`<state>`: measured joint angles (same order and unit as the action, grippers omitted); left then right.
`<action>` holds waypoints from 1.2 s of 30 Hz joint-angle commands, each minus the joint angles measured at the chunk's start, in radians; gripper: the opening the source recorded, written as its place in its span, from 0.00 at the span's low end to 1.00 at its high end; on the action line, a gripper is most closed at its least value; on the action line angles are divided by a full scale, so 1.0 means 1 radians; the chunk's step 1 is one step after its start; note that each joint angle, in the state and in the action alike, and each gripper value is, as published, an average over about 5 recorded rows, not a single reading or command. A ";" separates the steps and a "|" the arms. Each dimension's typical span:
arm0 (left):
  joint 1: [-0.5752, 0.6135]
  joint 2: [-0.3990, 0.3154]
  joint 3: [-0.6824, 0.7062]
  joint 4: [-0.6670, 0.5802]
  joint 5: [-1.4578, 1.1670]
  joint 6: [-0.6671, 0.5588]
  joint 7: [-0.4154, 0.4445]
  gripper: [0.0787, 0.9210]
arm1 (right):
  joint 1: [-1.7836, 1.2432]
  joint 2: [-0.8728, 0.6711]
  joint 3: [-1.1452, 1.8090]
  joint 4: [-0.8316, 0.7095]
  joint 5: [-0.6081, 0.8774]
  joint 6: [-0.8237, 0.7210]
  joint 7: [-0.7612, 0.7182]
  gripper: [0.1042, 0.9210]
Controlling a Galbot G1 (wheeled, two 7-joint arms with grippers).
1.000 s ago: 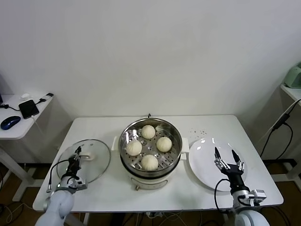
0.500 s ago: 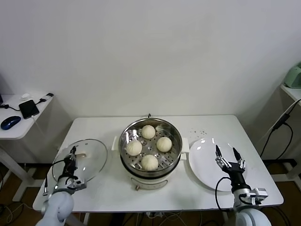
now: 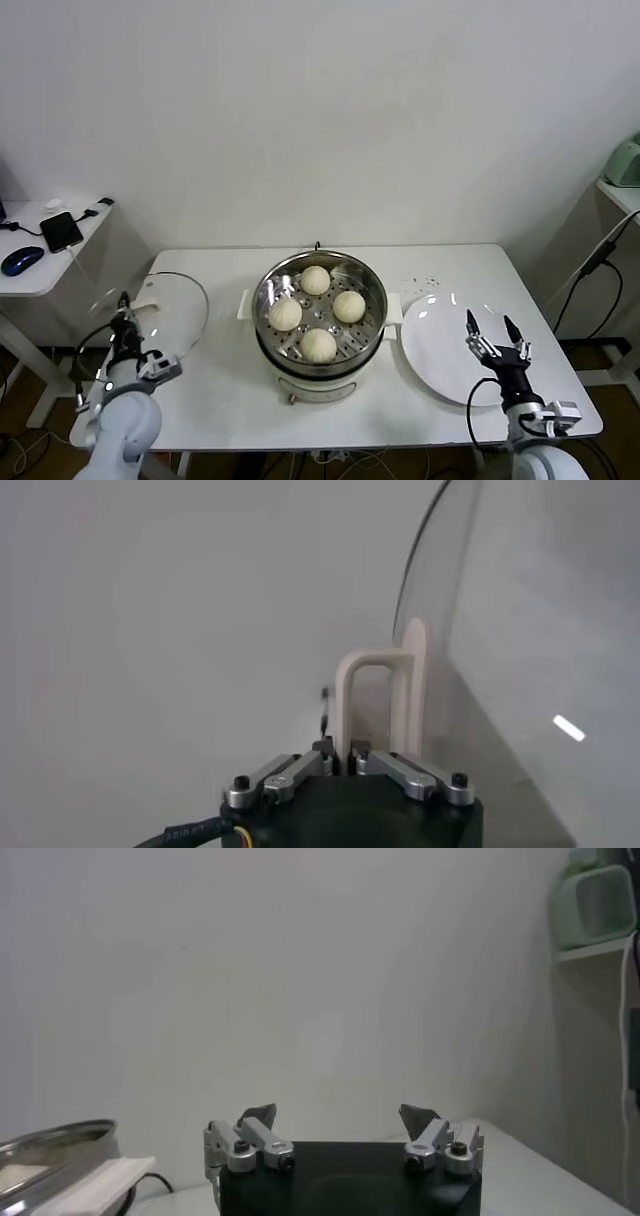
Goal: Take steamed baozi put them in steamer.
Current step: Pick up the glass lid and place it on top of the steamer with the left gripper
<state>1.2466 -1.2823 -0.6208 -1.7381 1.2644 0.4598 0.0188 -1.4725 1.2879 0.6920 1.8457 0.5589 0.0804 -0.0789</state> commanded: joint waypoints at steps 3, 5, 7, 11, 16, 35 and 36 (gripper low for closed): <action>0.019 -0.077 0.033 -0.345 0.161 0.177 0.319 0.10 | -0.002 0.005 0.055 0.004 -0.001 -0.027 0.001 0.88; 0.004 -0.114 0.088 -0.397 0.200 0.189 0.354 0.10 | -0.004 0.007 0.064 0.003 -0.001 -0.029 0.001 0.88; -0.015 -0.144 0.144 -0.435 0.221 0.197 0.380 0.10 | -0.007 0.008 0.071 0.004 -0.002 -0.030 0.002 0.88; -0.062 -0.174 0.253 -0.473 0.223 0.216 0.428 0.10 | -0.012 0.015 0.089 0.006 -0.003 -0.031 0.002 0.88; -0.117 -0.205 0.398 -0.440 0.237 0.221 0.450 0.10 | -0.019 0.032 0.104 0.004 -0.005 -0.029 0.003 0.88; -0.295 -0.331 0.667 -0.183 0.217 0.224 0.355 0.10 | -0.035 0.068 0.100 0.014 -0.056 -0.033 0.001 0.88; -0.289 -0.334 0.671 -0.172 0.237 0.225 0.347 0.10 | -0.033 0.069 0.098 0.013 -0.058 -0.033 0.000 0.88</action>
<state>1.0111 -1.5649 -0.0807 -2.0133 1.4514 0.6729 0.4101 -1.5082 1.3509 0.7897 1.8620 0.5117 0.0487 -0.0790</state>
